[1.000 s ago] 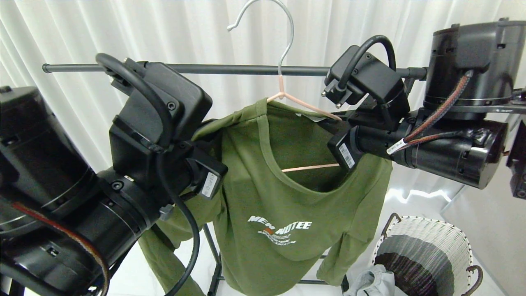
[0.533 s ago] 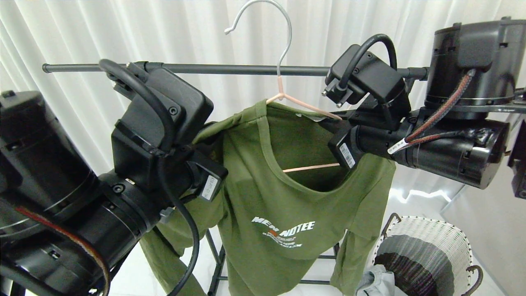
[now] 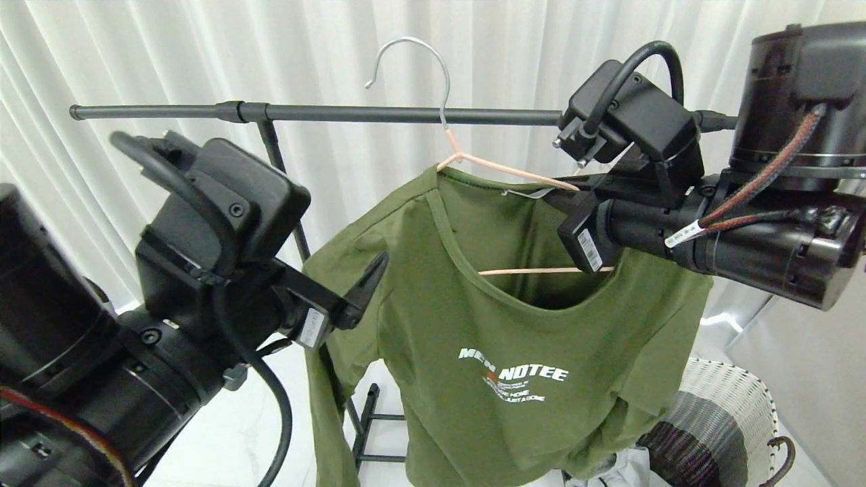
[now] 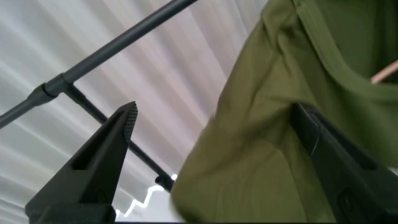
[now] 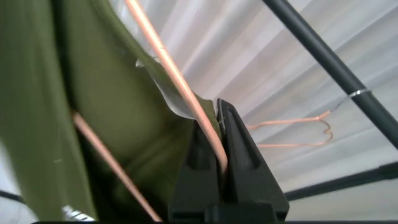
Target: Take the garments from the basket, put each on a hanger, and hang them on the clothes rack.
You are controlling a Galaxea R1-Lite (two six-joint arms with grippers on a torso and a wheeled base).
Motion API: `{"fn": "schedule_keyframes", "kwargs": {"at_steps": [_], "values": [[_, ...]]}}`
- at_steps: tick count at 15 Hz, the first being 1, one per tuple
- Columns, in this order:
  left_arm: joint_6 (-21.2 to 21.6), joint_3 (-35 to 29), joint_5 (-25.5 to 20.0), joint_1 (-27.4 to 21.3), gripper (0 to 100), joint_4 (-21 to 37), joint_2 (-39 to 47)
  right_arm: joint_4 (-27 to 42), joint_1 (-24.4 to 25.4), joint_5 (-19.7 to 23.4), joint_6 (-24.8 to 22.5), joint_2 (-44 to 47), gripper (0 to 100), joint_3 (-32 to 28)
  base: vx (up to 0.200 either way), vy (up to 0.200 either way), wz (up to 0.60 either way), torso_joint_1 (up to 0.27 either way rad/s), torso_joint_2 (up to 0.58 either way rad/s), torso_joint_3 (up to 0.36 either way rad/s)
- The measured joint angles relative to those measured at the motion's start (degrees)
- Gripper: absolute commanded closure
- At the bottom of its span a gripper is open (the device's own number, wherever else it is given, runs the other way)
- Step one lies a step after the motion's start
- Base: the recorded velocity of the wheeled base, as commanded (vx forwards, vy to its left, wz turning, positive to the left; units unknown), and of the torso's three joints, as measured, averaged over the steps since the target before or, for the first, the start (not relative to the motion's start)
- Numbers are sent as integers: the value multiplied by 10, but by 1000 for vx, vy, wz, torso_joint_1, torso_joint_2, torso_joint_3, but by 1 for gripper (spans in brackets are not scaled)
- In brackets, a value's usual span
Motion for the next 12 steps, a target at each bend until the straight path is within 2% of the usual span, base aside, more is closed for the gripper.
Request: {"fn": "schedule_keyframes", "kwargs": {"at_steps": [5,9,10,12], "values": [[1,65,-2,36,0,0,-65,-11,-8,0,0,-38,100,43,0,0,0,0,0,0],[-26,109,-11,73,0,1,-87,-82,-9,3,-19,-58,100,78,0,0,0,0,0,0],[-30,118,-28,89,0,1,-86,-94,-9,5,-24,-62,100,86,0,0,0,0,0,0],[-34,135,-101,142,0,1,-79,-109,-9,8,-26,-71,100,101,0,0,0,0,0,0]]}}
